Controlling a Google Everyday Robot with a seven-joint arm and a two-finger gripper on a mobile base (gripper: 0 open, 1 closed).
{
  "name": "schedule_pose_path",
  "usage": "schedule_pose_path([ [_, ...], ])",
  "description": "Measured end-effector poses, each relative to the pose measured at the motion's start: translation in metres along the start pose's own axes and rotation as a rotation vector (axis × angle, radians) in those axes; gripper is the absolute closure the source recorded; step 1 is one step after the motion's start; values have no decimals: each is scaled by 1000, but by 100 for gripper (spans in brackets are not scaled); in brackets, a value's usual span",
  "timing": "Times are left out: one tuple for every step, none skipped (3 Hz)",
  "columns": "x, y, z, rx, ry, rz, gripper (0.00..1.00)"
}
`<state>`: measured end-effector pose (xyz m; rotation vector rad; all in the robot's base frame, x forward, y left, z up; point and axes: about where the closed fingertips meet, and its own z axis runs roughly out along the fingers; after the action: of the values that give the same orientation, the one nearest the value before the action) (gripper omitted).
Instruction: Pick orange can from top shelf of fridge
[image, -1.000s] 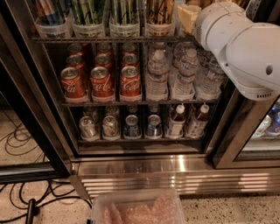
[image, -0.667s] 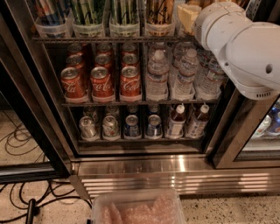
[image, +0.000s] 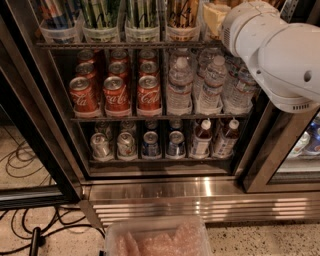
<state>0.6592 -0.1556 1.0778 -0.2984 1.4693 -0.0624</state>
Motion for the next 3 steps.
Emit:
schedule_pose_path([
  [0, 0, 0, 0, 0, 0, 100],
  [0, 0, 0, 0, 0, 0, 100],
  [-14, 2, -3, -4, -29, 25, 100],
])
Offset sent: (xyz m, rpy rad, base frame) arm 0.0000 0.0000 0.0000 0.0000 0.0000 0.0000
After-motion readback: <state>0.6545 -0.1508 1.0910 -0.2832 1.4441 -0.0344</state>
